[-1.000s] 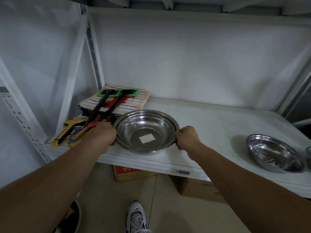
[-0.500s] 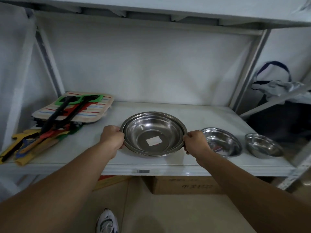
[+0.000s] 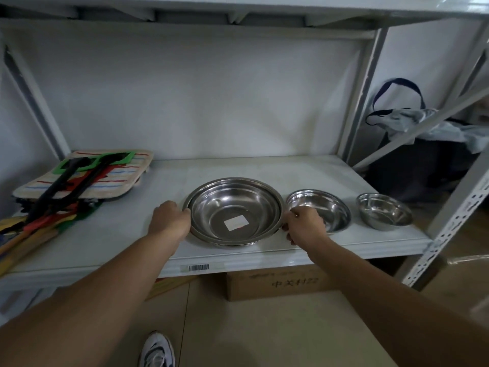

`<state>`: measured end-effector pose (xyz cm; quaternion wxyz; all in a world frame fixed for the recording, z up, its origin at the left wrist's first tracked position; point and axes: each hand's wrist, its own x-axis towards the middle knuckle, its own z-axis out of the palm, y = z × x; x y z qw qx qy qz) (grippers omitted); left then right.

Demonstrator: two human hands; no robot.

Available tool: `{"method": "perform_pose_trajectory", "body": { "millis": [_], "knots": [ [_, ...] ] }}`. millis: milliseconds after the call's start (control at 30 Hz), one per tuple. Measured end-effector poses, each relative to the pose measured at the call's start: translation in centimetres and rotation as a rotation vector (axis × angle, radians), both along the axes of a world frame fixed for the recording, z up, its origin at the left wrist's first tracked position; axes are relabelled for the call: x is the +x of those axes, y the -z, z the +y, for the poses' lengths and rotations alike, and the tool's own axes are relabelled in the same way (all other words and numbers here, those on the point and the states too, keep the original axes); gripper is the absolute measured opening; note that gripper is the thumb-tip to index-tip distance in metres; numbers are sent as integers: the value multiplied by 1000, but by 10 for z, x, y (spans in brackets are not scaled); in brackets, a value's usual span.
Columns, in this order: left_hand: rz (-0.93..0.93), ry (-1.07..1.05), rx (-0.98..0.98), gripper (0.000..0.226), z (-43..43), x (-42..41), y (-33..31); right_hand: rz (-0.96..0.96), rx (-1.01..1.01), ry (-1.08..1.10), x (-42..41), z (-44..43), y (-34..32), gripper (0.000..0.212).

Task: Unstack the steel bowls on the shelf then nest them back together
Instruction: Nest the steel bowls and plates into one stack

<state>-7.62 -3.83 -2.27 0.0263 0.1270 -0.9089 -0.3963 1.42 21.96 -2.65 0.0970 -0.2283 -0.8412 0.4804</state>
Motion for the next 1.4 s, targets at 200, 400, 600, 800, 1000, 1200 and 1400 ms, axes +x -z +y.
{"method": "perform_pose_trajectory", "body": {
  "millis": [200, 400, 600, 800, 1000, 1200, 1400],
  "knots": [
    [509, 270, -72, 19, 76, 60, -25, 70, -83, 89, 39, 48, -4, 23],
    [-34, 541, 282, 21, 178, 107, -11, 84, -252, 416, 66, 121, 7, 20],
    [-356, 205, 655, 17, 229, 99, 18, 108, -514, 658, 62, 179, 22, 20],
    [-338, 170, 676, 34, 245, 80, 31, 131, -587, 677, 47, 199, 31, 24],
    [-305, 142, 668, 20, 252, 75, 30, 124, -642, 720, 40, 205, 29, 22],
    [-280, 228, 689, 25, 255, 74, 1, 215, -618, 713, 52, 198, 7, 25],
    [-134, 210, 728, 24, 192, 49, -49, 299, -583, 665, 55, 169, -26, 22]
  ]
}}
